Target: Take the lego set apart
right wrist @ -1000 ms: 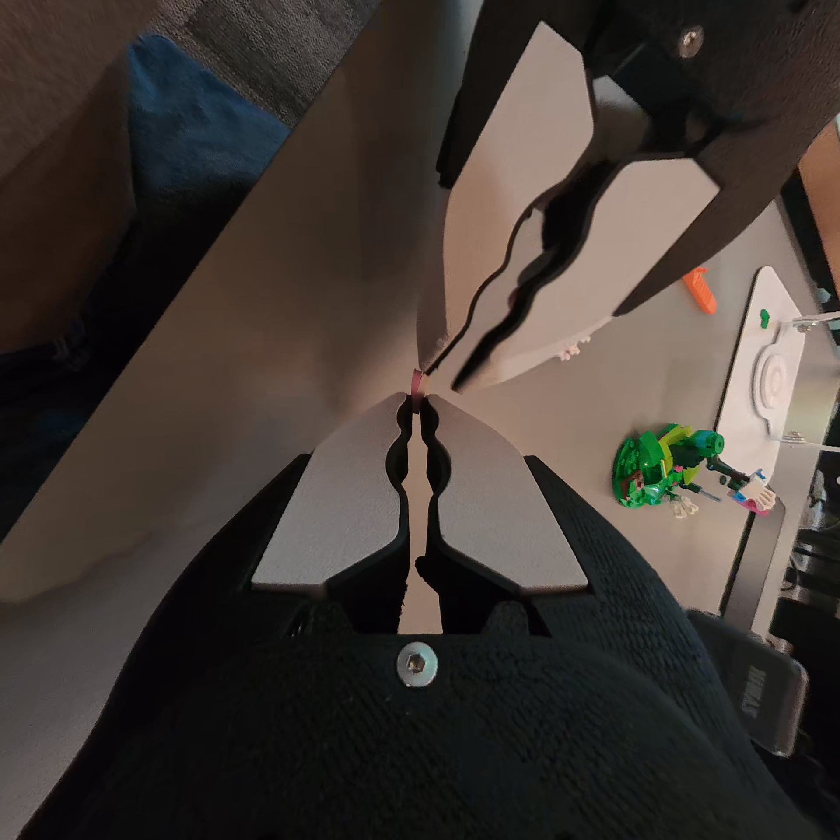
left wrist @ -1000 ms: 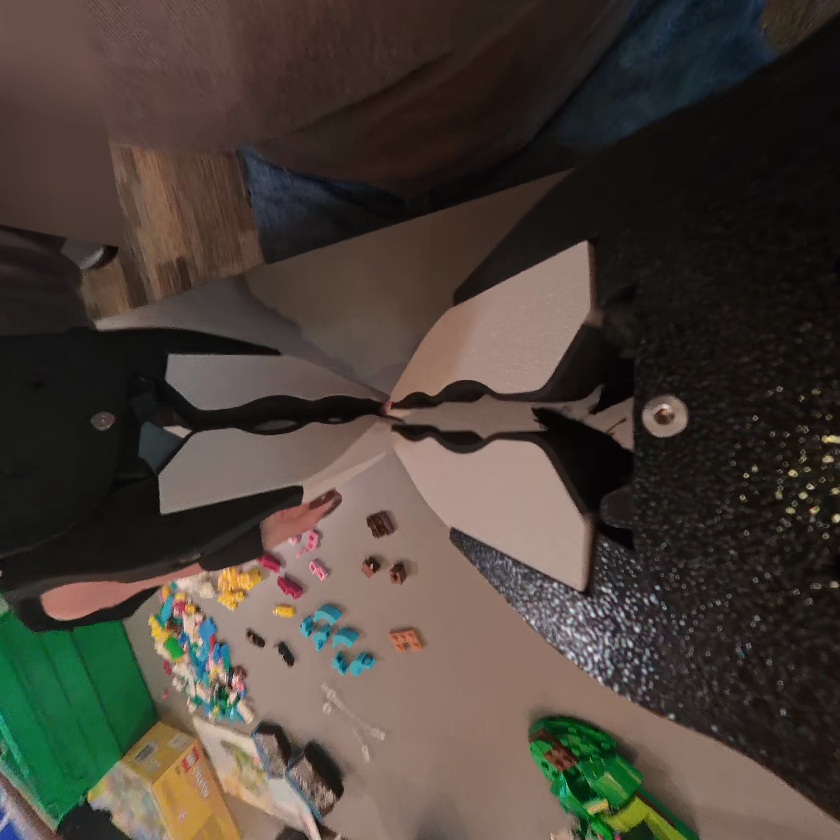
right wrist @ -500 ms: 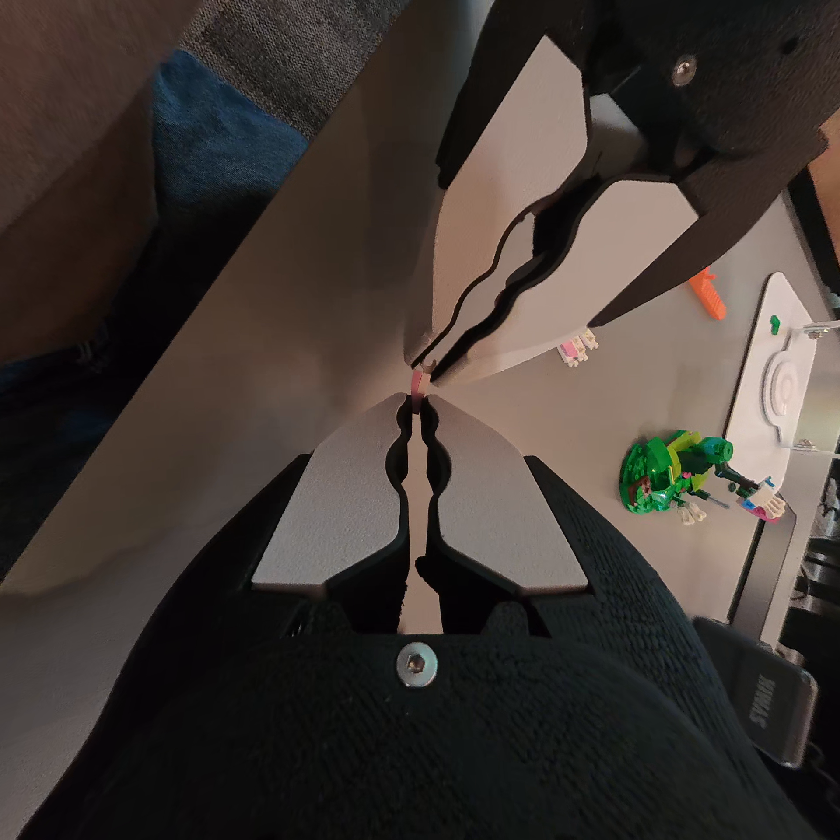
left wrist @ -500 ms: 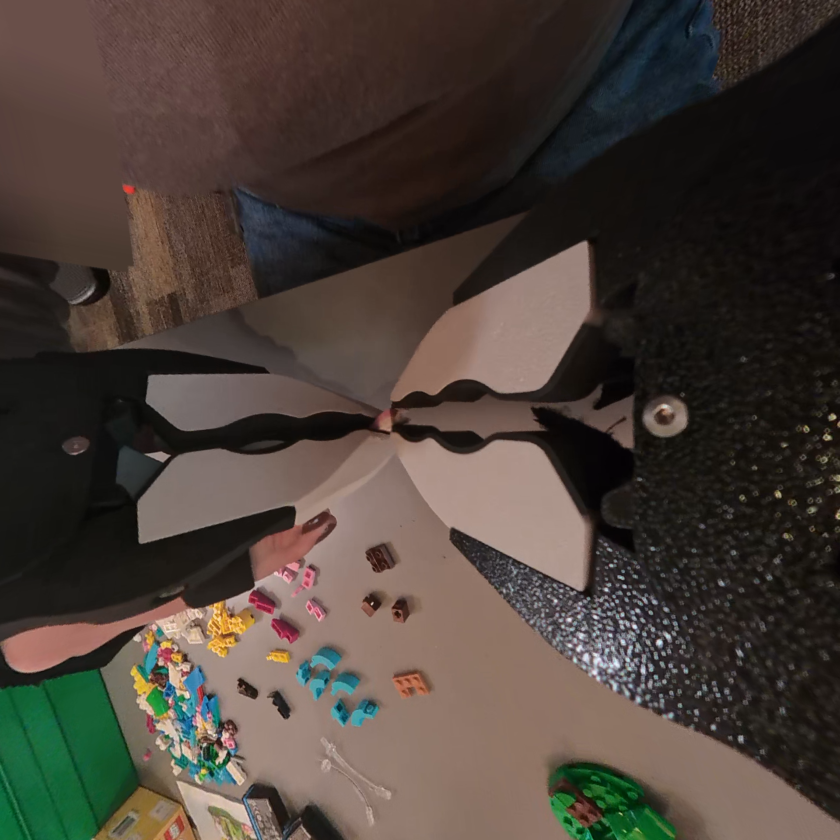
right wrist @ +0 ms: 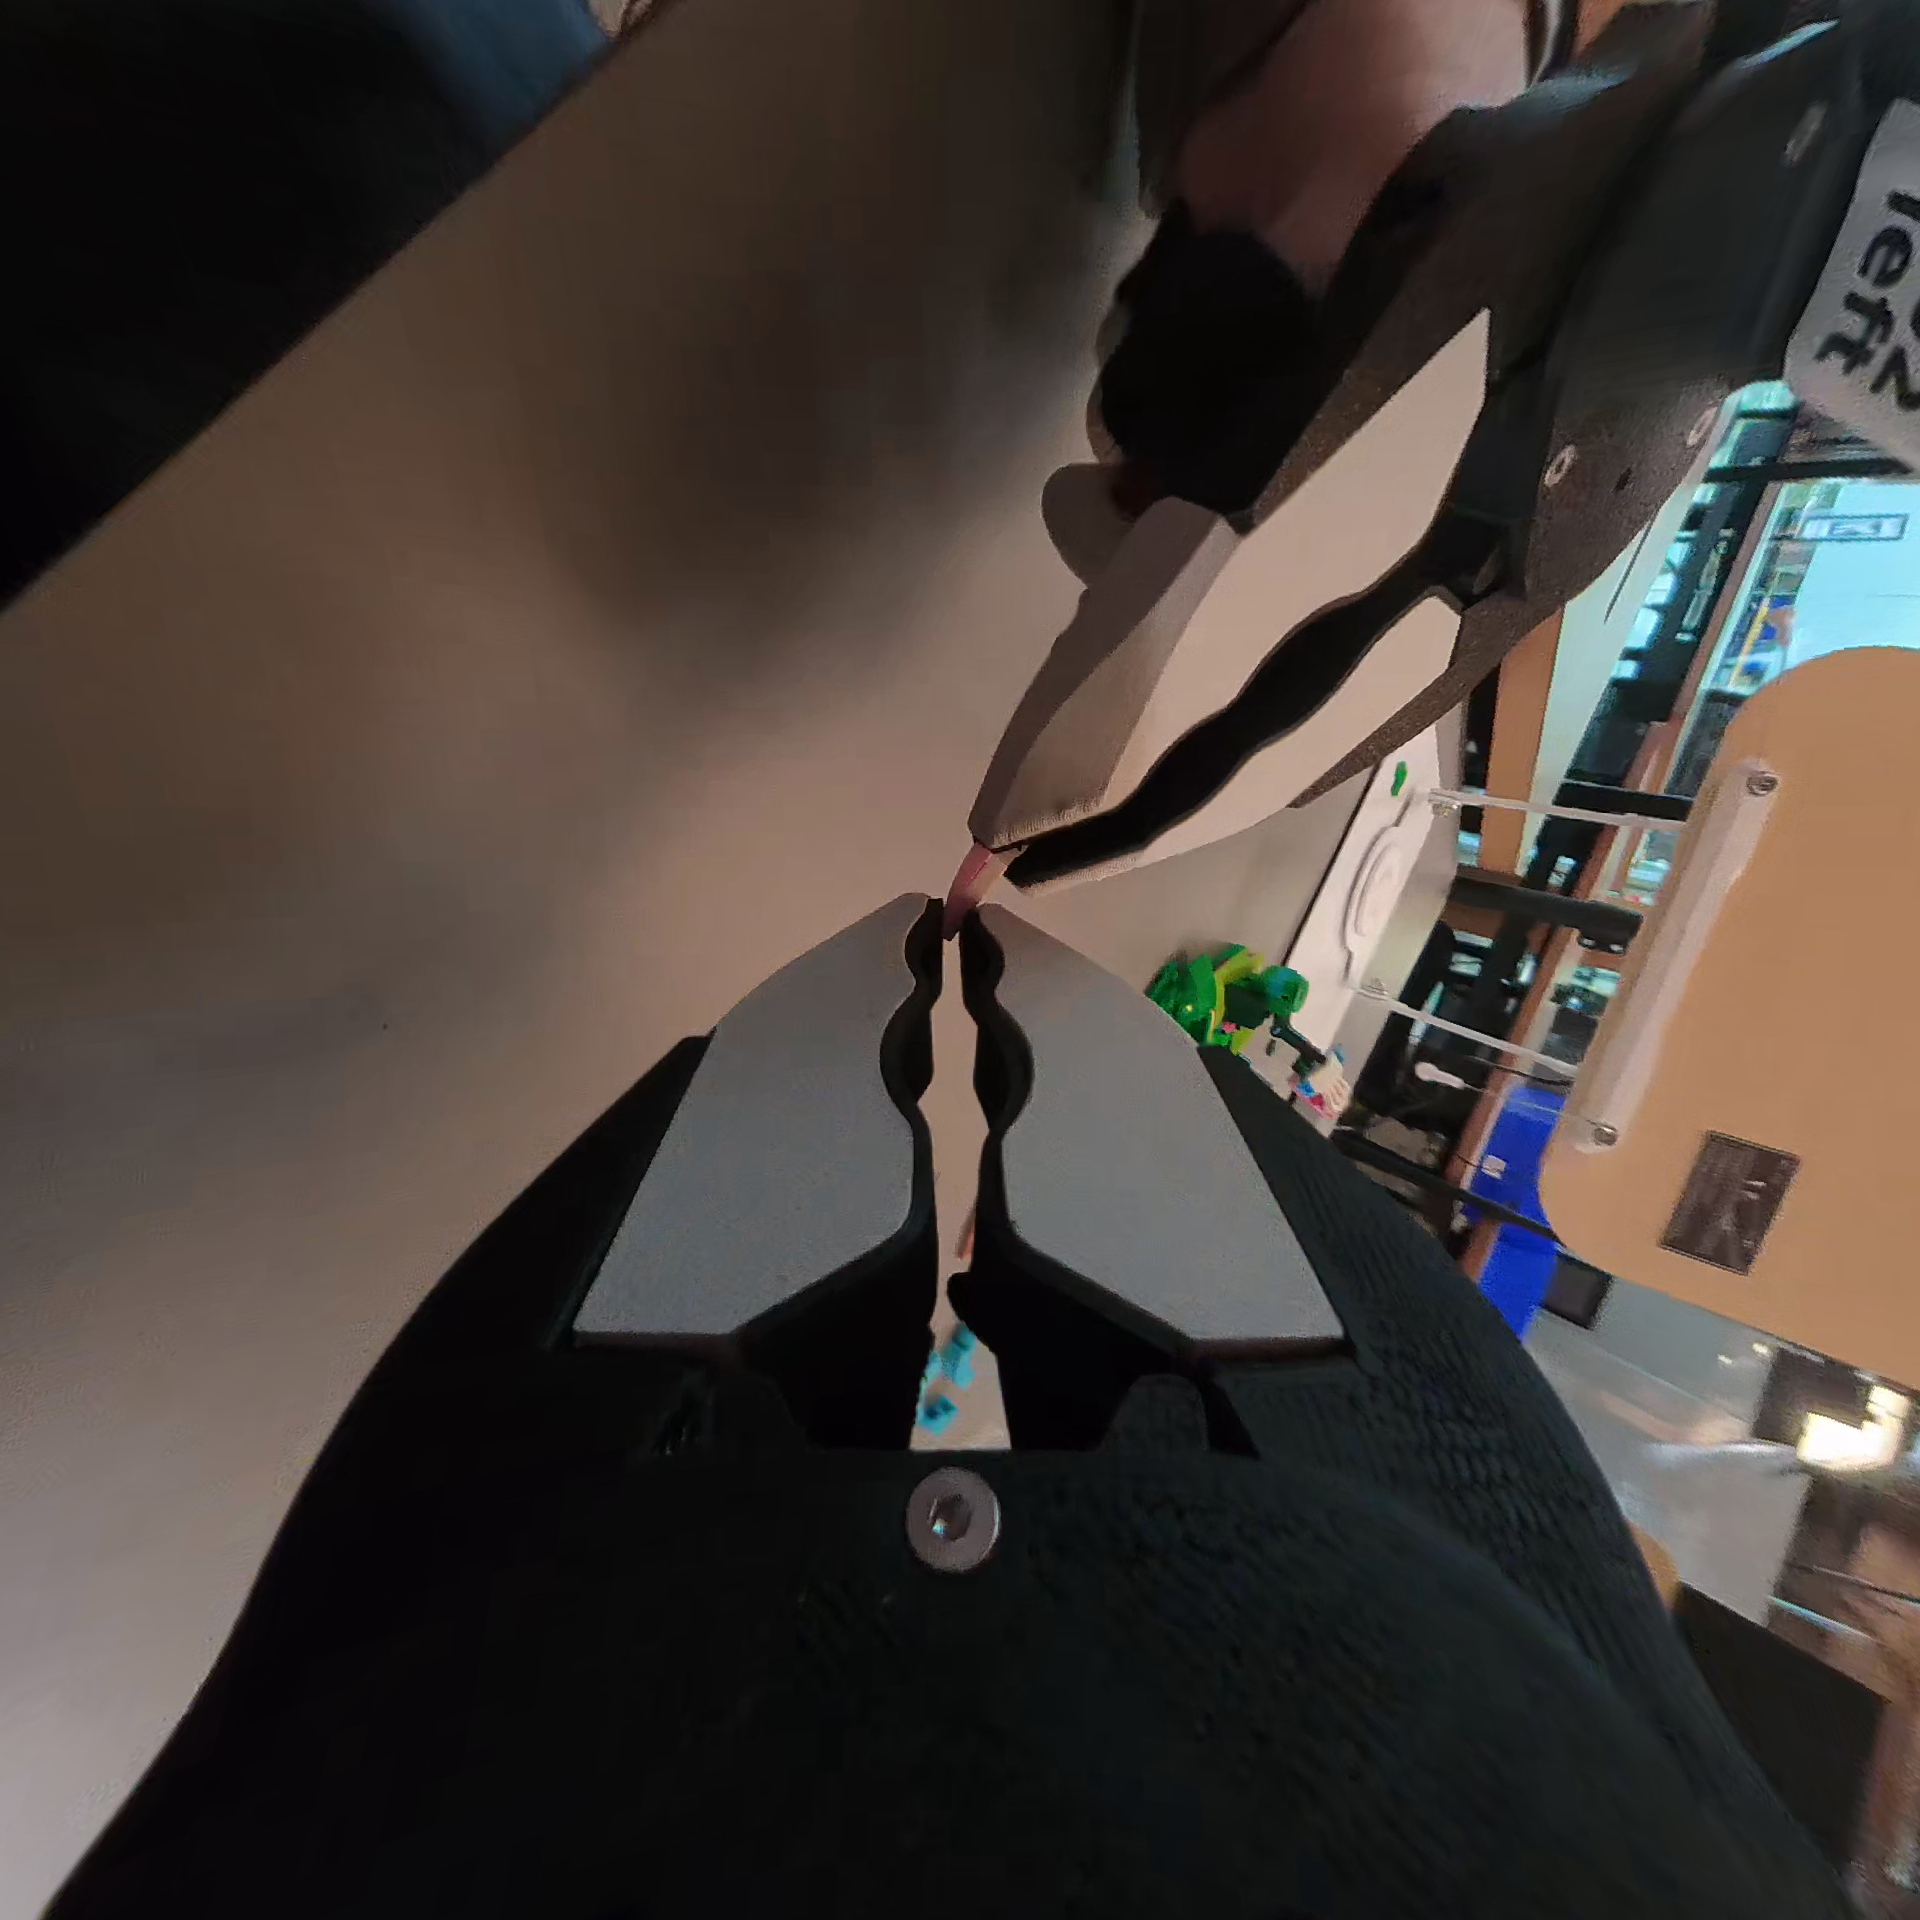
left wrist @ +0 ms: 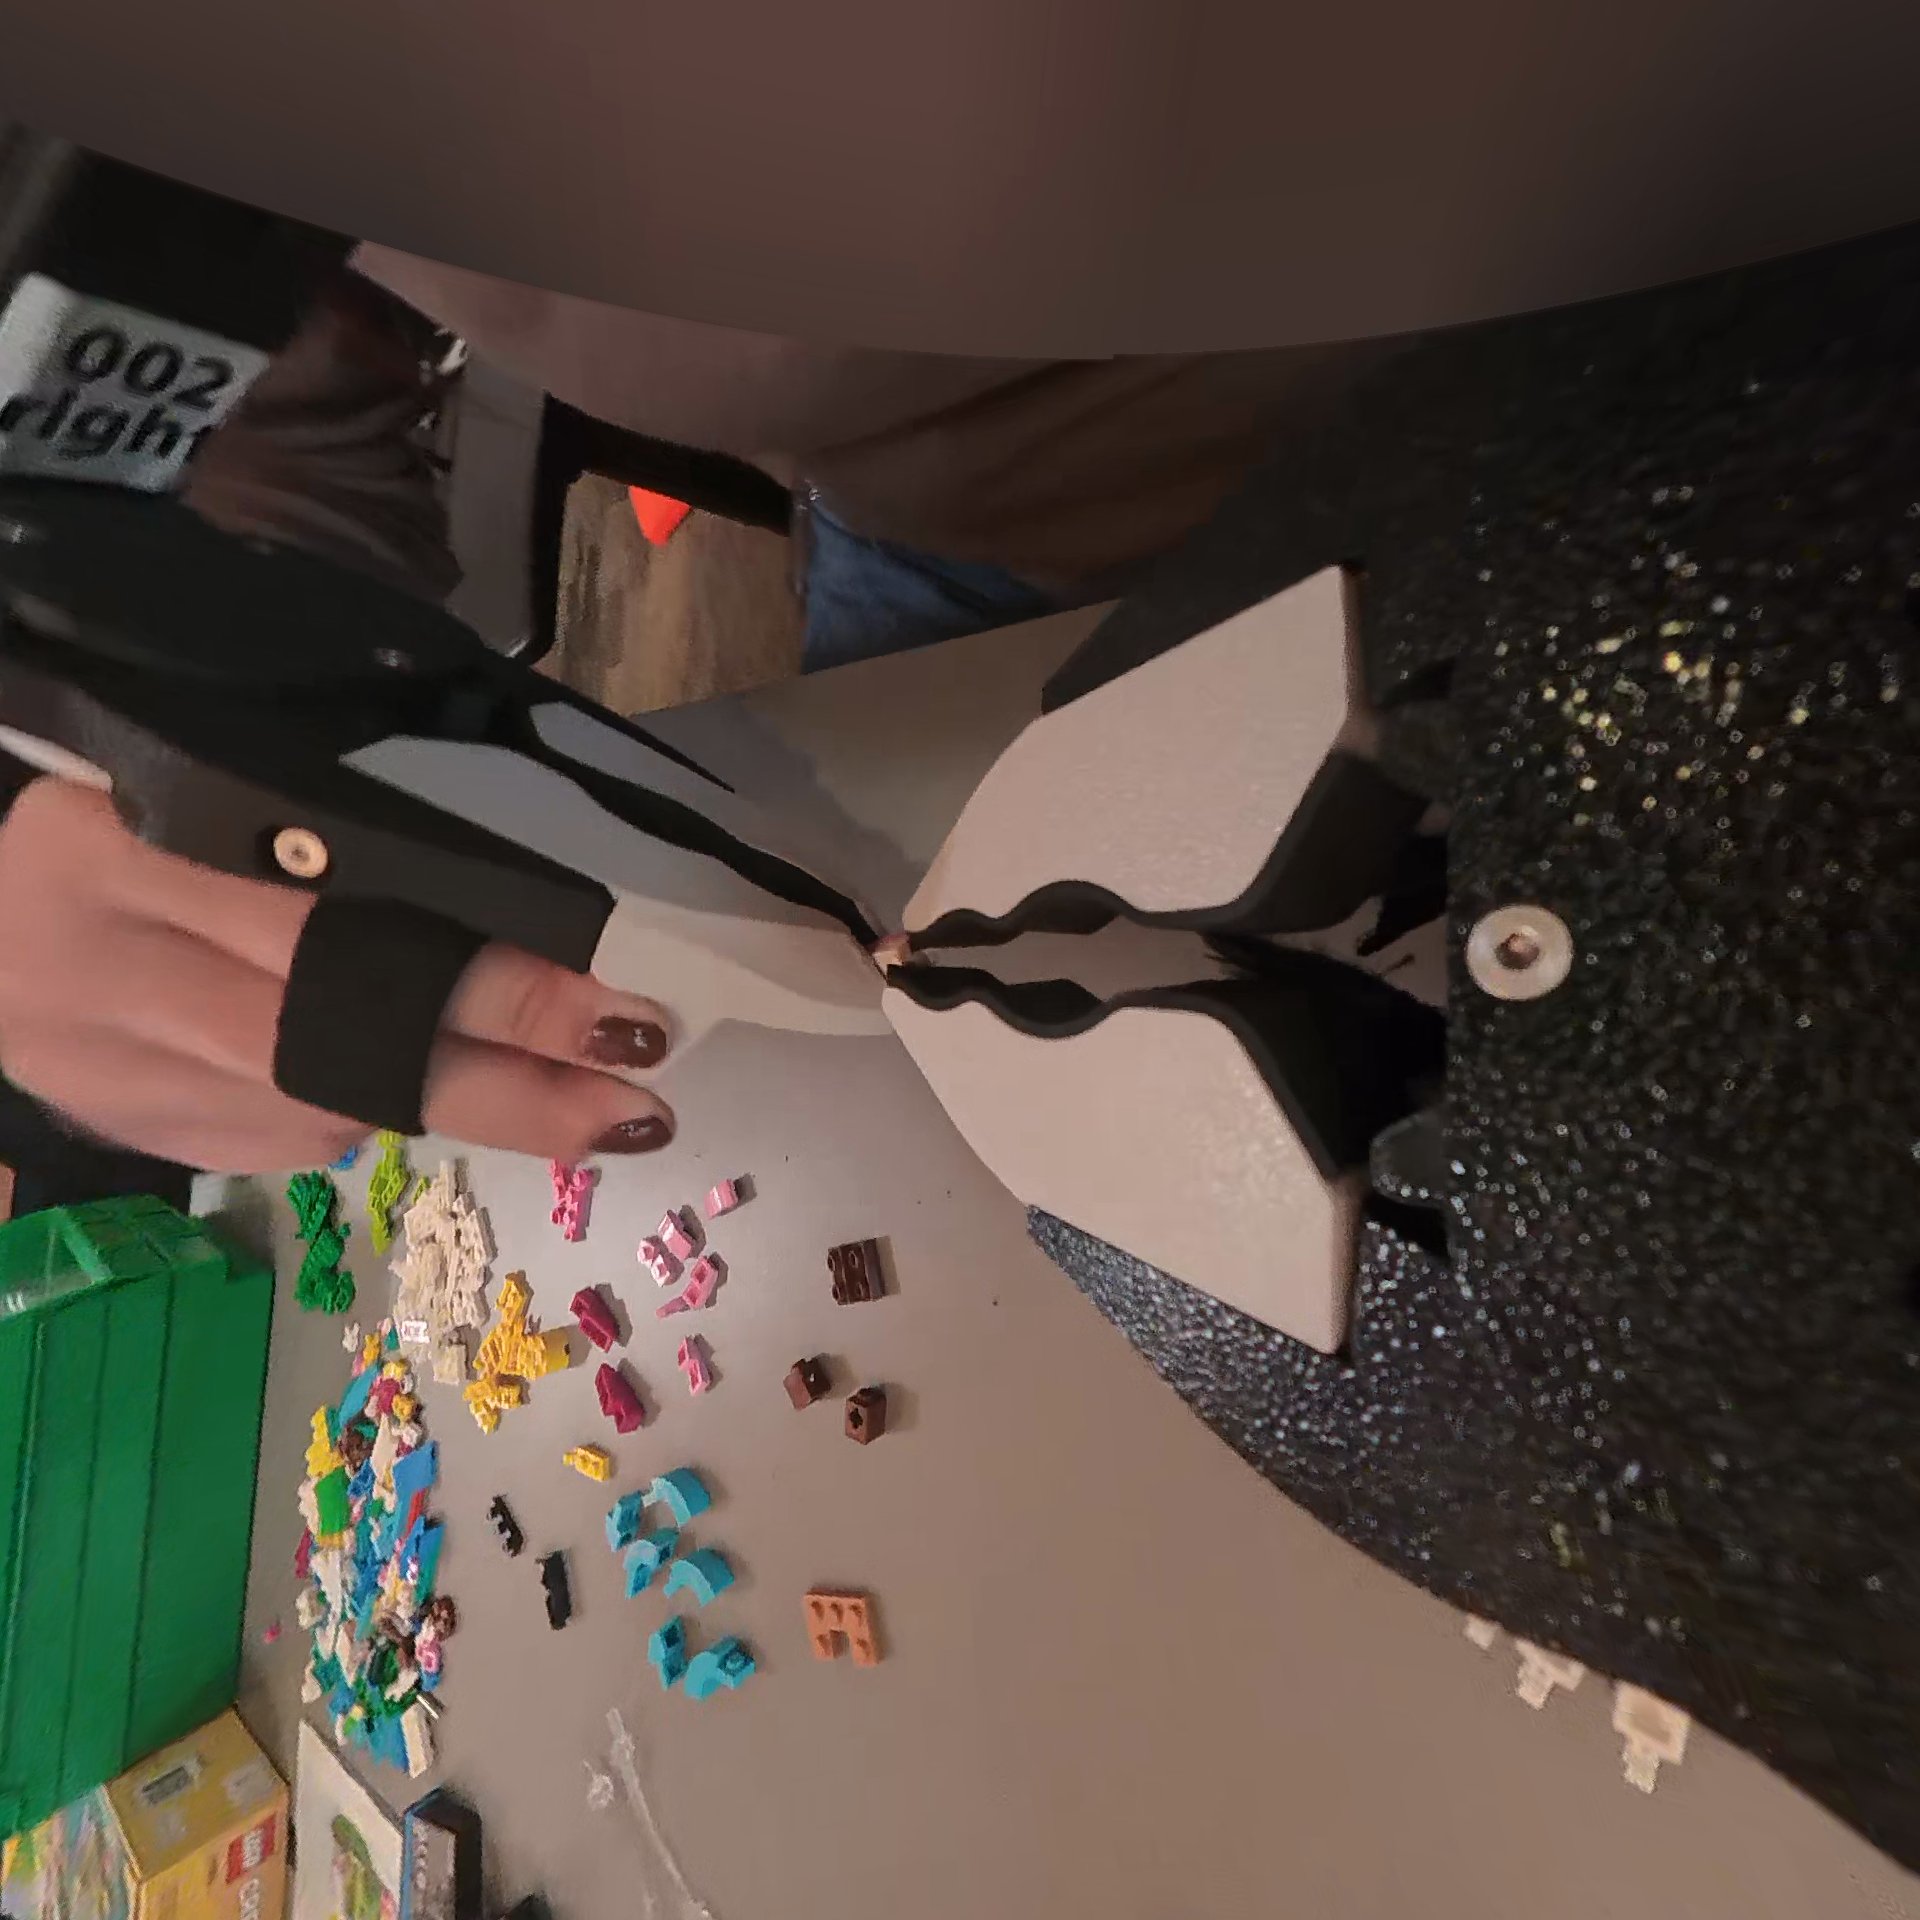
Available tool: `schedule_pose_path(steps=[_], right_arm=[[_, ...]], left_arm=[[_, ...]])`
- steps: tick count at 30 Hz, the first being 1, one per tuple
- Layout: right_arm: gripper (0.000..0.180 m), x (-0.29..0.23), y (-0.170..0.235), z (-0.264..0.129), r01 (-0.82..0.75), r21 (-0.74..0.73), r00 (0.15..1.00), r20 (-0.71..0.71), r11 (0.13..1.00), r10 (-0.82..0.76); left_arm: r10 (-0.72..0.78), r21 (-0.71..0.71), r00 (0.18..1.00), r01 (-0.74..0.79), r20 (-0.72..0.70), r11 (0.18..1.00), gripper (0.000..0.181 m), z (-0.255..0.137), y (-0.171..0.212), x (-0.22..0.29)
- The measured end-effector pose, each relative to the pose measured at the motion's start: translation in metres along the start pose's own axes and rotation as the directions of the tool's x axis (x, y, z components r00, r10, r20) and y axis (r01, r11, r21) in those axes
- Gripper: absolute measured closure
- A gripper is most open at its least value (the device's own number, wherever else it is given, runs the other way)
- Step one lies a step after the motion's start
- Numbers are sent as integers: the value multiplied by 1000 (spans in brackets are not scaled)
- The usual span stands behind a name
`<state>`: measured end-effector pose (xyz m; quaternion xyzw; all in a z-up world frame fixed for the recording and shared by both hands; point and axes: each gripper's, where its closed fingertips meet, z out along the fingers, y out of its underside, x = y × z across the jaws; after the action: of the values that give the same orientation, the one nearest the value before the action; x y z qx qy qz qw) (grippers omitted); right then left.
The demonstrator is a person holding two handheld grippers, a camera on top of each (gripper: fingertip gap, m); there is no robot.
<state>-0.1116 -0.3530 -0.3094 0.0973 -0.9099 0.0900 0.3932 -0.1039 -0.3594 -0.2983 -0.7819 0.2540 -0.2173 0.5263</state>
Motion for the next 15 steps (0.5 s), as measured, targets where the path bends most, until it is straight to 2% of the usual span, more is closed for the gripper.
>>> schedule_pose_path(steps=[1,8,13,15], right_arm=[[178,0,2,1,29,-24,1000,-3,999,-29],[178,1,11,2,239,-150,968,-39,959,-247],[179,-15,7,7,224,-85,975,11,971,-224],[179,-16,10,9,107,-68,994,3,992,-107]], left_arm=[[-17,3,1000,17,11,1000,178,1,1,-2],[-120,62,993,119,17,991,181,5,1,-7],[-206,191,979,201,2,961,181,-12,-20,-23],[-173,171,984,164,36,971,181,-18,-19,-28]])
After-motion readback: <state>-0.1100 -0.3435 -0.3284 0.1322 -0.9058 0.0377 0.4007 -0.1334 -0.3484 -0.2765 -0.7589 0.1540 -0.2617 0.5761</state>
